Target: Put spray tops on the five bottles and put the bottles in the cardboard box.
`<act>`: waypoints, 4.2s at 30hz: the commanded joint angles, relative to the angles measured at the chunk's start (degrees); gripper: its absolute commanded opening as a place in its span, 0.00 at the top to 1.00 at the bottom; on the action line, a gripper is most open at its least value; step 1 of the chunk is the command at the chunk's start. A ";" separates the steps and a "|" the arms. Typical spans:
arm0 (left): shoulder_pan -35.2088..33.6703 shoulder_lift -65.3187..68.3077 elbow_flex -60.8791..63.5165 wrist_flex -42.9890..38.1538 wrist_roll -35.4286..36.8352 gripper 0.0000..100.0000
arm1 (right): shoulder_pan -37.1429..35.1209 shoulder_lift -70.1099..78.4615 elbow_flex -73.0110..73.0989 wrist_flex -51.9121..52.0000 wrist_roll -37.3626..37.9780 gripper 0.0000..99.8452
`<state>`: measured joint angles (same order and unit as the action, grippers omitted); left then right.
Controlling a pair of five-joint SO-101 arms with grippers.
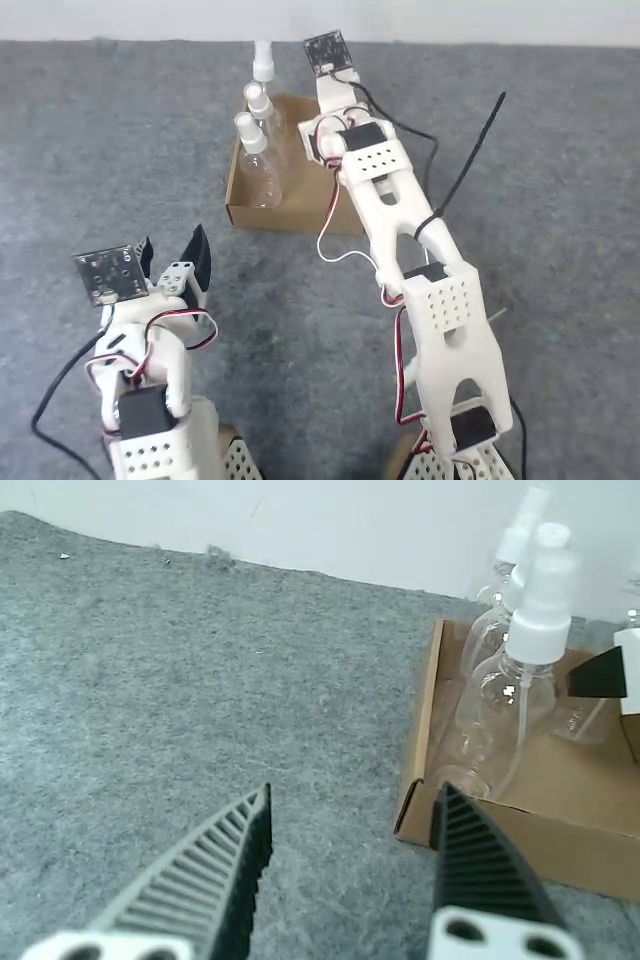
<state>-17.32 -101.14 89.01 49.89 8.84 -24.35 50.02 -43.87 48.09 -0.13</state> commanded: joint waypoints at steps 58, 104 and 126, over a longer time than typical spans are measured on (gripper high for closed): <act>-2.46 -0.88 0.75 -4.84 -0.62 0.76 | -5.41 -18.24 -9.32 52.09 0.18 0.68; -2.46 -0.88 1.36 -5.10 -0.62 0.76 | 10.95 -49.36 53.27 25.10 2.99 0.68; -2.46 -0.88 1.45 -5.19 -0.62 0.76 | 17.19 -36.88 51.87 19.65 0.09 0.93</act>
<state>-19.52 -101.14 90.42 46.73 8.84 -9.23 14.86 11.60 68.22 2.24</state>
